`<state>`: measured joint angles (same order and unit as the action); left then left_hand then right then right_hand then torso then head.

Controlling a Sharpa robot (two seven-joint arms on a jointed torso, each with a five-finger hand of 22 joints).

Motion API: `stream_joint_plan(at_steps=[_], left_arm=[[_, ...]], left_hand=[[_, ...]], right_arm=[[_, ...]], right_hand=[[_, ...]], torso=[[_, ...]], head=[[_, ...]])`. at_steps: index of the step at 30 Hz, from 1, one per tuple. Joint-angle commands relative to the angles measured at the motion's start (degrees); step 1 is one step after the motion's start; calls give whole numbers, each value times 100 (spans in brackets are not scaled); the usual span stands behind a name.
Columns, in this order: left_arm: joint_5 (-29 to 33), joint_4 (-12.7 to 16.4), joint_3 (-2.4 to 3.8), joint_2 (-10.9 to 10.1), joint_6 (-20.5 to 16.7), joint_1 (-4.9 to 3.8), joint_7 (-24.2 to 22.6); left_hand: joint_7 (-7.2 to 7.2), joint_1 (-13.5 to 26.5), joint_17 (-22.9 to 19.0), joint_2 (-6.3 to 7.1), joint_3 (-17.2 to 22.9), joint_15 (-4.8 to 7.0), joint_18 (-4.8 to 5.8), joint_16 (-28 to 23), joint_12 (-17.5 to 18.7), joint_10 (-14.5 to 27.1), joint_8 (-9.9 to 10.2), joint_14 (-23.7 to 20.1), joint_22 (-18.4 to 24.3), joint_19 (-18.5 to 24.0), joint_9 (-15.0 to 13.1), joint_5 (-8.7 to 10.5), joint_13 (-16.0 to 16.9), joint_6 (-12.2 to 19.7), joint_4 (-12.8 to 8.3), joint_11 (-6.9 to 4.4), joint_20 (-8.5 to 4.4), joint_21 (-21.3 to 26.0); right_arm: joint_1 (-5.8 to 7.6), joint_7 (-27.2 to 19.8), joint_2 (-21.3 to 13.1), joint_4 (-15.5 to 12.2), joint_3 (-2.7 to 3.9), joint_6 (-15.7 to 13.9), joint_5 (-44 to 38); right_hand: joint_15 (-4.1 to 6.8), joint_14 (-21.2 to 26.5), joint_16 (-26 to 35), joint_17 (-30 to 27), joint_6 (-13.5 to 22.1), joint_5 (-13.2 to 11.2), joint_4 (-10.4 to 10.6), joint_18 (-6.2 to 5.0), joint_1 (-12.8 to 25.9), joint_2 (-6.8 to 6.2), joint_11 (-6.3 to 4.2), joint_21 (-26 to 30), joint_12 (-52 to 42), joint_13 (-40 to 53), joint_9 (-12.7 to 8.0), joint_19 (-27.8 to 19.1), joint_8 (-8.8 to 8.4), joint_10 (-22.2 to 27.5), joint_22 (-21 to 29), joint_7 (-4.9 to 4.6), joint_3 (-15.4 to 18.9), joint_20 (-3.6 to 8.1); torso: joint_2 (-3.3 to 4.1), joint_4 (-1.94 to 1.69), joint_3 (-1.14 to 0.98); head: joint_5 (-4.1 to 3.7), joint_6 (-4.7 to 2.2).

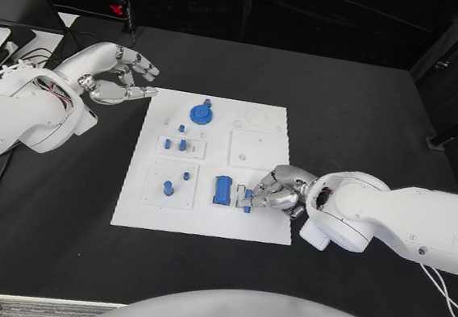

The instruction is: Assemble the parts on the task board

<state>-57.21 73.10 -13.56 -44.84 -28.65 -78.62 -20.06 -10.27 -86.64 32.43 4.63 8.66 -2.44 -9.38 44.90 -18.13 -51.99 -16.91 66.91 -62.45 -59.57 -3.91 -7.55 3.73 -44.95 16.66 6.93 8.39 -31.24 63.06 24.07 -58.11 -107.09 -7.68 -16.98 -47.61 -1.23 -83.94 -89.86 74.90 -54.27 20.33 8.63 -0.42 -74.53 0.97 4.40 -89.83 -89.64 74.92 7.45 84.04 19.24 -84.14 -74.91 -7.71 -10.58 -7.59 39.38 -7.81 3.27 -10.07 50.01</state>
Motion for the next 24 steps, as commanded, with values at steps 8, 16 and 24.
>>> stream_joint_plan(at_steps=[8, 16, 24], left_arm=[[28, -2, 5, 7, 34, -8, 13], [28, -6, 5, 15, 41, -6, 15], [28, -7, 5, 18, 45, -5, 18]], left_hand=[[-2, -5, -8, -63, -34, 0, -94, -29, -28, -35, 23, 38, -10, -49, 4, -19, -6, -20, 6, -10, -8, 11], [-3, -10, -9, -69, -33, 0, -95, -28, -27, -31, 26, 40, -9, -51, 5, -24, -7, -15, 7, -9, -8, 23], [-3, -10, -9, -69, -33, 0, -95, -28, -27, -31, 26, 40, -9, -51, 5, -24, -7, -15, 7, -9, -8, 23]], right_arm=[[14, -70, 69, 48, 5, 87, -82], [17, 60, 105, 94, 6, 119, -78], [21, 128, 151, 124, 7, 114, -80]], right_hand=[[10, -606, -14, 1510, -45, -42, 47, 42, 68, -30, -33, -17, -36, 1508, -1, 596, -40, -586, -1509, -15, 66, 13], [9, -606, -14, 1510, -48, -66, 96, 42, 111, -28, -30, -17, -36, 1508, -5, 596, -59, -586, -1509, -19, 108, 13], [9, -606, -14, 1510, -48, -79, 138, 42, 143, -23, -28, -17, -36, 1508, -7, 596, -73, -586, -1509, -21, 142, 13]], torso=[[-1, 4, 3], [-4, 4, 3], [-5, 2, 1]], head=[[14, -1], [10, -1], [22, -1]])
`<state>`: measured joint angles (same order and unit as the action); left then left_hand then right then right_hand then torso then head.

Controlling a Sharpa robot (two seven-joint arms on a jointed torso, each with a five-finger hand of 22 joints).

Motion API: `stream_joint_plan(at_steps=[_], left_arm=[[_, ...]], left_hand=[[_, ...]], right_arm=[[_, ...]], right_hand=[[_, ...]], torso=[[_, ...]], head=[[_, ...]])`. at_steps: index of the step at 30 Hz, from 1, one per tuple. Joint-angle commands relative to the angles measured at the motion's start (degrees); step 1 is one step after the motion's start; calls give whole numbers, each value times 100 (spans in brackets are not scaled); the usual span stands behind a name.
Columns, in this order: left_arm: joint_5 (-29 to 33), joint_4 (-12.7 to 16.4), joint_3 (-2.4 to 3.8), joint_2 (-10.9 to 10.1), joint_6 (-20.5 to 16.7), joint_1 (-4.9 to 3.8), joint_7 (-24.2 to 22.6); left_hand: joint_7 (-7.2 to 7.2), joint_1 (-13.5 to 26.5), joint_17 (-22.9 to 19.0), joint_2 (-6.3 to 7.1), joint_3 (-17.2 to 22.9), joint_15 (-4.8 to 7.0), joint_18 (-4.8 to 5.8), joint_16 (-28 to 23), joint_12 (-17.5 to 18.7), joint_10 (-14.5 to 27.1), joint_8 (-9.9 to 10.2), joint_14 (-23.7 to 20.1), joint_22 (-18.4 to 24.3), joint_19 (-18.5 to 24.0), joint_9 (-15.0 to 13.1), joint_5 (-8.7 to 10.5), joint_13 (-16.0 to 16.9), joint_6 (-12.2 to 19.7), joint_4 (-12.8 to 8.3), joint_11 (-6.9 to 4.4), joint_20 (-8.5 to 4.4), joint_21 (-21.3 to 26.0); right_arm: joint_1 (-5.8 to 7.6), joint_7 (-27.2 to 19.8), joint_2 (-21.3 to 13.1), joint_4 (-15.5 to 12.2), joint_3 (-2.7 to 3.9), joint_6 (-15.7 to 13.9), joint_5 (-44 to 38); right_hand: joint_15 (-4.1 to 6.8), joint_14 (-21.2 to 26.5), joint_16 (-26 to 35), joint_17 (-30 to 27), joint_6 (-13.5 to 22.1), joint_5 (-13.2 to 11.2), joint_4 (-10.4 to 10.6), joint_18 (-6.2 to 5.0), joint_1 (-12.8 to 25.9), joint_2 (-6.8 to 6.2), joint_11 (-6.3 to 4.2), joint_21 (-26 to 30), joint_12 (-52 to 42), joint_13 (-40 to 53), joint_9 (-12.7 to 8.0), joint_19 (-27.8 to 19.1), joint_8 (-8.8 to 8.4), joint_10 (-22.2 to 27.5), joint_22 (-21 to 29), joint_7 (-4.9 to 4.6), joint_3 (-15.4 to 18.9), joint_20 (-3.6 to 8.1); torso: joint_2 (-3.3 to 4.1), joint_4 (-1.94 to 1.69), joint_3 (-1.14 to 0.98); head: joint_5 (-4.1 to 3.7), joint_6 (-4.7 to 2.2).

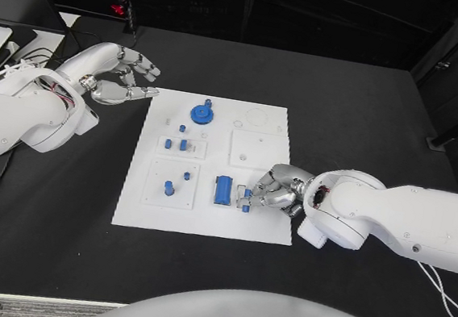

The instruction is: Assemble the parts on the task board

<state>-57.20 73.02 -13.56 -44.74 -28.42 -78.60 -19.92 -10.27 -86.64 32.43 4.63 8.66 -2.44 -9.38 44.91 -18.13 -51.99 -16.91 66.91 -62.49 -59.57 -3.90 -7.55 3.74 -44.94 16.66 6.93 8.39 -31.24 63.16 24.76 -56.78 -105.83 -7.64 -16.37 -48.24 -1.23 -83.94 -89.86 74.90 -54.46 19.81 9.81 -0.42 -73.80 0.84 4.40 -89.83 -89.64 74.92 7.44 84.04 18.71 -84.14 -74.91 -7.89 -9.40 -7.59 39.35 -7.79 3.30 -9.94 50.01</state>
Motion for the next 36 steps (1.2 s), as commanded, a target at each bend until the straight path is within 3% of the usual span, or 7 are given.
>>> stream_joint_plan(at_steps=[1, 36], left_arm=[[28, 2, 5, 7, 22, -7, 5], [28, -4, 5, 15, 32, -5, 27]], left_hand=[[-3, -10, -9, -69, -33, 0, -95, -28, -27, -31, 26, 40, -5, -51, 5, -24, -8, -16, 7, -9, -8, 23], [-3, -19, -10, -79, -28, 0, -94, -28, -27, -28, 30, 41, -9, -59, 5, -31, -8, -11, 7, -9, -9, 24]], right_arm=[[11, 63, 24, 1, 4, 50, -18], [32, 120, 162, 74, 6, -105, -43]], right_hand=[[9, -606, -14, 1510, -29, -26, 21, 42, 71, -10, -27, -17, -36, 1508, -7, 596, -21, -586, -1509, -3, 25, 13], [37, -606, -14, 1510, -29, 51, 121, 42, 94, -28, -46, -17, -36, 1508, 77, 596, 147, -586, -1509, 24, 224, 33]], torso=[[-2, 0, -1], [-1, 0, -1]], head=[[9, -1], [57, -1]])
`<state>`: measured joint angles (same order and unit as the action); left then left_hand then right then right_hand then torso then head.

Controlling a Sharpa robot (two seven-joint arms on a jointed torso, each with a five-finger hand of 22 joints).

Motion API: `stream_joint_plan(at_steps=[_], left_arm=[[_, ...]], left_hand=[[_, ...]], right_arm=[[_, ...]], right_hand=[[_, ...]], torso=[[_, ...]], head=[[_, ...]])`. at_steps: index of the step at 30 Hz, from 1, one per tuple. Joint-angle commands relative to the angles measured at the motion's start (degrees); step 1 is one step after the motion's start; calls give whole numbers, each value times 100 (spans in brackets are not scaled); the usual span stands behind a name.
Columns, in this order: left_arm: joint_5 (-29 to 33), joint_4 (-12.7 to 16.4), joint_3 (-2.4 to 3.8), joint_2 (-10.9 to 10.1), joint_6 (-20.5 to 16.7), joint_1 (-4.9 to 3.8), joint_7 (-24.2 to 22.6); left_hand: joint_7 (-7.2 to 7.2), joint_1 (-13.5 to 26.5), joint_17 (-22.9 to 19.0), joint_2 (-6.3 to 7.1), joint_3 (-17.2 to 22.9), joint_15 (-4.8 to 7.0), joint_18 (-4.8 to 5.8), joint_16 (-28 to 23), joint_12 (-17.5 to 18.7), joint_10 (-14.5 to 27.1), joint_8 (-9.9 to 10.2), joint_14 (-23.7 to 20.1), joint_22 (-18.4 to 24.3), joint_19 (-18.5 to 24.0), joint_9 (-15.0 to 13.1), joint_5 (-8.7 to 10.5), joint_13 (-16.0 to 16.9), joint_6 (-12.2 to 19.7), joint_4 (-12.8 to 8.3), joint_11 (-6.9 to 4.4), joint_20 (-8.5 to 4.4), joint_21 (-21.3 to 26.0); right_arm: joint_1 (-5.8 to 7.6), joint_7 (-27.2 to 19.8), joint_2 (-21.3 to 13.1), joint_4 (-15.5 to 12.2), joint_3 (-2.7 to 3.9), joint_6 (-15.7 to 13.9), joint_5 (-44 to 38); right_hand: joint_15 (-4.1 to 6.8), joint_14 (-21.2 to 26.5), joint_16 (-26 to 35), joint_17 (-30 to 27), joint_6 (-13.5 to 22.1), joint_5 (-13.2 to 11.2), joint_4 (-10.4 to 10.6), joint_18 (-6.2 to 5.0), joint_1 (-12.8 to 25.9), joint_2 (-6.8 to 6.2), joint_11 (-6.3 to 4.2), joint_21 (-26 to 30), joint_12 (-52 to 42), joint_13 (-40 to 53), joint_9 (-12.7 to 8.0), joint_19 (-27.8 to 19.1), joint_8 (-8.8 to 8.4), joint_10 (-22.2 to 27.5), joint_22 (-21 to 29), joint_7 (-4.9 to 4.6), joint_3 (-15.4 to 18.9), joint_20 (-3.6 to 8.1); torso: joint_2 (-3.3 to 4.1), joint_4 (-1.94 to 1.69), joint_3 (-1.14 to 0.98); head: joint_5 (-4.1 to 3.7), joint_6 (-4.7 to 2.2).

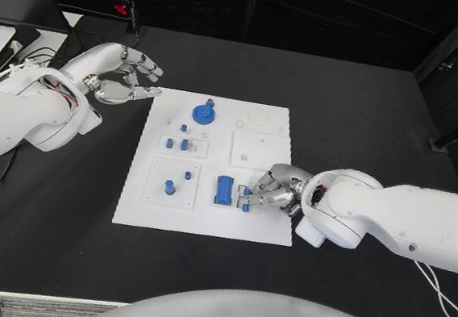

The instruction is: Assemble the parts on the task board

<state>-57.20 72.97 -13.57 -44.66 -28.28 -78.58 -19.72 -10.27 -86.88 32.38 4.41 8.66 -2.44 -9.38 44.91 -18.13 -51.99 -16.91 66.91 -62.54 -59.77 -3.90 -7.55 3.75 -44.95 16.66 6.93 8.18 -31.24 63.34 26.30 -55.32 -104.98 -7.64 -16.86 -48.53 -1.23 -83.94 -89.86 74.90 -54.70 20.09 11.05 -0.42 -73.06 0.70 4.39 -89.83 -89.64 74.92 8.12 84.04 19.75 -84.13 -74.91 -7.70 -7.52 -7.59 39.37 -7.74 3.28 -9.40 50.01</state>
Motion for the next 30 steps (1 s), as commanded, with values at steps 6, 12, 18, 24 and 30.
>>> stream_joint_plan(at_steps=[6, 12, 18, 24, 30], left_arm=[[27, -1, 5, 10, 20, -8, 19], [27, 0, 5, 12, 17, -8, 18], [27, -3, 5, 16, 20, -7, 20], [27, -4, 5, 20, 22, -7, 22], [27, -8, 5, 22, 24, -7, 24]], left_hand=[[-3, 5, -5, -57, -28, 1, -94, -28, -27, -28, 30, 41, -5, -39, 6, -31, -9, -11, 7, -9, 11, 24], [-3, 5, -5, -57, -28, 1, -94, -28, -27, -28, 30, 41, -5, -39, 6, -31, -9, -11, 7, -9, 11, 24], [-3, 5, -5, -57, -28, 1, -94, -28, -27, -28, 30, 41, -5, -39, 6, -31, -9, -11, 7, -9, 11, 24], [-4, -5, -6, -64, -24, 1, -94, -28, -26, -26, 32, 42, -6, -41, 6, -38, -9, -9, 6, -9, 10, 29], [-4, -5, -6, -64, -24, 1, -94, -28, -26, -26, 32, 42, -6, -41, 6, -38, -9, -9, 6, -9, 10, 29]], right_arm=[[15, -37, 34, -3, 6, -71, -23], [16, -37, 48, 10, 6, -93, -26], [16, -35, 60, 21, 6, -114, -26], [17, -31, 71, 23, 6, -118, -26], [17, -23, 75, 25, 6, -124, -26]], right_hand=[[54, -606, -14, 1510, 146, 43, 28, 42, -31, 4, -51, -17, -36, 1508, 121, 596, 267, -587, -1509, 8, 175, 54], [57, -606, -14, 1510, 389, 49, 119, 42, -86, 76, -56, -17, -36, 1508, 323, 596, 690, -587, -1509, 11, 387, 62], [72, -606, -14, 1510, 534, -2, 260, 42, -75, 116, -73, -17, -36, 1508, 471, 596, 1015, -587, -1509, 31, 591, 73], [70, -606, -14, 1510, 687, -47, 350, 42, -92, 122, -64, -17, -36, 1508, 544, 596, 1179, -587, -1509, 18, 725, 72], [51, -606, -14, 1510, 837, -207, 523, 42, 2, 96, -40, -17, -36, 1508, 622, 596, 1378, -587, -1509, -10, 955, 60]], torso=[[0, -3, 3], [-4, -3, 3], [-3, -2, 0], [4, -4, -1], [1, -3, 2]], head=[[9, -1], [9, -1], [8, -1], [13, -1], [14, -1]])
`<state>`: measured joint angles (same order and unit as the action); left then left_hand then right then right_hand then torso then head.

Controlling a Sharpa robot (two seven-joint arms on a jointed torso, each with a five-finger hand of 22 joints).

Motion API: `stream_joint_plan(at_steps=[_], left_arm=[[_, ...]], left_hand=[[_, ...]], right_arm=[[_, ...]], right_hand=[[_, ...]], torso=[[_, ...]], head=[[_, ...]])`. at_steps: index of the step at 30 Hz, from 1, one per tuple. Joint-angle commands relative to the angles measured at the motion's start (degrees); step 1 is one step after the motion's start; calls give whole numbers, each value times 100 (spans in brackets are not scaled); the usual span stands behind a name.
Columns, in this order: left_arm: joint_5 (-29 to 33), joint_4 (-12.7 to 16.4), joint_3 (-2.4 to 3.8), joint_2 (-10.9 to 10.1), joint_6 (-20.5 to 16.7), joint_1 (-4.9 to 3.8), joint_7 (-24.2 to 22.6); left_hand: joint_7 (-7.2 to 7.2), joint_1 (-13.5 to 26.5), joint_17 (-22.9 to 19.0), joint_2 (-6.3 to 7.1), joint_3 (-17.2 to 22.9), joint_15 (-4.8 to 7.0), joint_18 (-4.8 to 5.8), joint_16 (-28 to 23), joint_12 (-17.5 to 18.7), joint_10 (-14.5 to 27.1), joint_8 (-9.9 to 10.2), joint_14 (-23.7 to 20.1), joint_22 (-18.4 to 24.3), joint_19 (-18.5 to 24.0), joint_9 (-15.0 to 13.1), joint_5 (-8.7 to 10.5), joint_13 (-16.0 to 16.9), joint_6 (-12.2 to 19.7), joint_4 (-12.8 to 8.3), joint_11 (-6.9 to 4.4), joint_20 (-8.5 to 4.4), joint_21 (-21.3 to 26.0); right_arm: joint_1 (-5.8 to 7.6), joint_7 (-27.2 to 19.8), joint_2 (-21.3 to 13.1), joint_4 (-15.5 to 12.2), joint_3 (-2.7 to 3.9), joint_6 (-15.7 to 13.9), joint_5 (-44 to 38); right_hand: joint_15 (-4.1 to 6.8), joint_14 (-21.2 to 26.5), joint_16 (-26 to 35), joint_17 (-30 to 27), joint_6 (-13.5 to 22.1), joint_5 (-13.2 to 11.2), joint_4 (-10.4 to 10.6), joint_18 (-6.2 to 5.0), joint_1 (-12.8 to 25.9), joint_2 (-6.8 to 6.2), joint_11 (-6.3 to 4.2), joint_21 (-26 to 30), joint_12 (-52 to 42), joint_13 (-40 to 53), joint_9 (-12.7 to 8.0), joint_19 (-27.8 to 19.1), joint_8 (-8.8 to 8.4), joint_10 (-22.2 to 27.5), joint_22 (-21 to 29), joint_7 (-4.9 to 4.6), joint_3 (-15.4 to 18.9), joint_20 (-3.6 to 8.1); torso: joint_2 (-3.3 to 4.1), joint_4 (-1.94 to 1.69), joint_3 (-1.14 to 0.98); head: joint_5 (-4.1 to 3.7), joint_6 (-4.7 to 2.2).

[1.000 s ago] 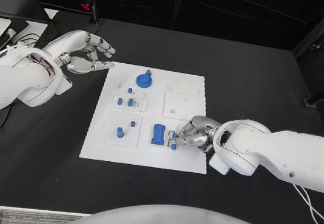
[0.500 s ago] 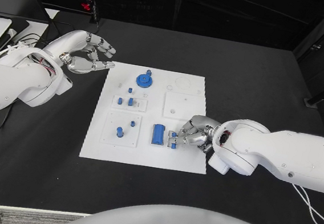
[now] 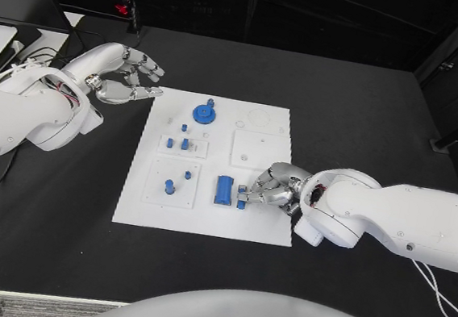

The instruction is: Assemble the parts on the task board

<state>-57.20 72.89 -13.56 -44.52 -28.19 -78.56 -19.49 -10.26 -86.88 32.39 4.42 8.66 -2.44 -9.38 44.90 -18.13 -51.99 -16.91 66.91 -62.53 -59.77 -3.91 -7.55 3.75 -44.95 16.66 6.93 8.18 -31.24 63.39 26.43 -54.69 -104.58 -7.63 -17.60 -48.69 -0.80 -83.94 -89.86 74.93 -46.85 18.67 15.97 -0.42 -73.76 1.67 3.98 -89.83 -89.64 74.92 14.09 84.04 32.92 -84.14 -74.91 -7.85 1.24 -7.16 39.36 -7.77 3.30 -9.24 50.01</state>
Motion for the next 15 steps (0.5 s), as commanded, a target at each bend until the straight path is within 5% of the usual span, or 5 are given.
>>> stream_joint_plan(at_steps=[1, 8, 11, 15], left_arm=[[27, 0, 5, 8, 16, -8, 1], [27, -5, 5, 16, 23, -7, 1], [27, -6, 5, 16, 23, -6, 0], [27, -8, 5, 15, 27, -4, 0]], left_hand=[[-4, -6, -7, -64, -24, 1, -94, -28, -26, -26, 32, 42, -7, -42, 6, -38, -9, -9, 6, -9, 10, 30], [-4, -6, -7, -64, -24, 1, -94, -28, -26, -26, 32, 42, -7, -42, 6, -38, -9, -9, 6, -9, 10, 30], [-4, -13, -7, -69, -20, 1, -94, -28, -26, -25, 32, 42, -8, -44, 5, -44, -9, -9, 5, -9, 9, 33], [-4, -13, -7, -69, -20, 1, -94, -28, -26, -25, 32, 42, -8, -44, 5, -44, -9, -9, 5, -9, 9, 33]], right_arm=[[11, -35, 12, -14, 6, -51, -10], [11, -5, 1, -23, 5, -34, -14], [11, 38, -20, -47, 5, -6, -54], [10, 163, -69, -103, 3, 103, -193]], right_hand=[[6, -606, -14, 1507, 72, -92, 42, 42, 79, 2, 3, -17, -36, 1508, 34, 596, 87, -586, -1509, 5, 107, 15], [-2, -606, -14, 1507, 153, -184, 60, 42, 110, 34, 8, -17, -36, 1508, 71, 596, 197, -586, -1509, 0, 215, 8], [9, -606, -14, 1507, 153, -253, 58, 42, 112, 63, -13, -17, -36, 1508, 142, 596, 377, -586, -1509, 27, 316, 10], [72, -606, -14, 1507, 25, -913, 55, 42, 223, 138, -118, -17, -36, 1508, 405, 596, 865, -586, -1509, 149, 547, 60]], torso=[[2, 2, 2], [0, 1, 1], [0, 2, 1], [-1, 4, -1]], head=[[1, -1], [-4, -1], [0, -1], [1, -1]])
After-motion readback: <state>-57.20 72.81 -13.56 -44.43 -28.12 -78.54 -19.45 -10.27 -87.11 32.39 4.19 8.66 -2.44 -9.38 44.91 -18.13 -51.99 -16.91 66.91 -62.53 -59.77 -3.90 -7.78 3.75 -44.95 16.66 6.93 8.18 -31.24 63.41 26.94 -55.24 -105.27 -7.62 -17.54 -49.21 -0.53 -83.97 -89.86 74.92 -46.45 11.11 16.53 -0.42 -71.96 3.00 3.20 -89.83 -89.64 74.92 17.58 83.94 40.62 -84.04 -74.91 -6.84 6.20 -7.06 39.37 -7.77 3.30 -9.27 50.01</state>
